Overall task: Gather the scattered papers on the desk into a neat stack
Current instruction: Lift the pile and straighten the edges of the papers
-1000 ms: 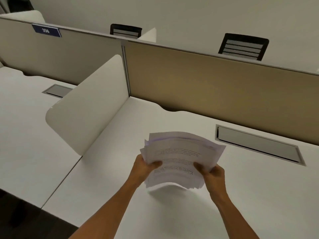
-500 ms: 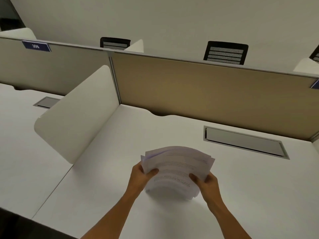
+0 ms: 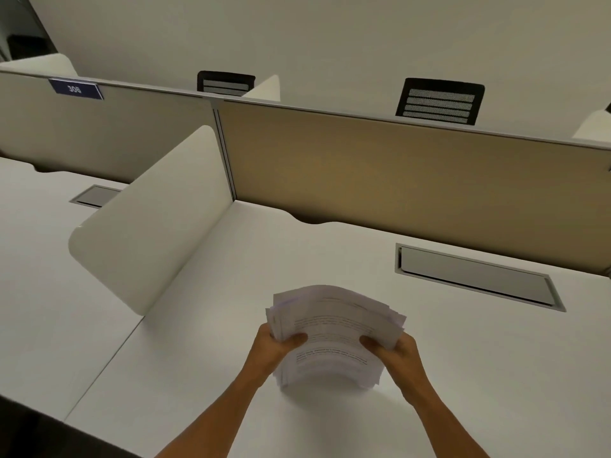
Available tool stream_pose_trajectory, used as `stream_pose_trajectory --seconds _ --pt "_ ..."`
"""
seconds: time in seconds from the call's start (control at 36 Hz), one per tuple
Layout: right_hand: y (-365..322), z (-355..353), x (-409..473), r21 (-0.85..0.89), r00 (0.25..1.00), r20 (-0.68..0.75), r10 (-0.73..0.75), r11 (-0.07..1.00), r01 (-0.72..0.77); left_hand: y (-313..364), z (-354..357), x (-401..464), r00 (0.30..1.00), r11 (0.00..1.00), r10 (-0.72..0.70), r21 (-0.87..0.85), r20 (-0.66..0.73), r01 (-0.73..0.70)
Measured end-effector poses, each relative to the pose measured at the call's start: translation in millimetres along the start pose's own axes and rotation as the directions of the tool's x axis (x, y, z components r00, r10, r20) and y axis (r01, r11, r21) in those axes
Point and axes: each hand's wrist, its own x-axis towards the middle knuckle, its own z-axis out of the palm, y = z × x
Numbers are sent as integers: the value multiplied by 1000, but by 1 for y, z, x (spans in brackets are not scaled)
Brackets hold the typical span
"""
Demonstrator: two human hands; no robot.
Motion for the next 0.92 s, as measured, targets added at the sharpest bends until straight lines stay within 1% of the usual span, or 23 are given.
stream_pose_trajectory --seconds 0.19,0.31,0.39,0.61,0.72,0.78,0.86,0.92 --pt "21 4 -5 -50 999 -37 26 998 -28 -13 8 -5 998 998 -50 35 34 49" --pt "19 7 -12 0 997 -77 26 1000 -26 -9 9 -6 999 999 -29 12 -26 30" --pt "13 4 -16 26 997 -78 9 1000 -7 -6 8 -4 999 1000 2 11 -44 -1" --pt "11 -9 -17 37 998 -63 3 999 -1 -5 5 -3 999 1000 29 0 -23 -29" --pt "11 -5 -15 27 998 -65 8 1000 -6 -4 12 -4 1000 1000 14 20 9 -14" --pt "10 -1 -15 13 998 -69 0 1000 1 -3 17 -5 1000 999 13 37 -3 -12" --pt "3 0 -12 16 996 -92 -8 1000 10 0 20 -4 999 1000 14 16 -32 -13" --pt "-3 -1 -11 21 996 -93 -17 1000 19 1 20 -1 999 999 32 12 -22 -31"
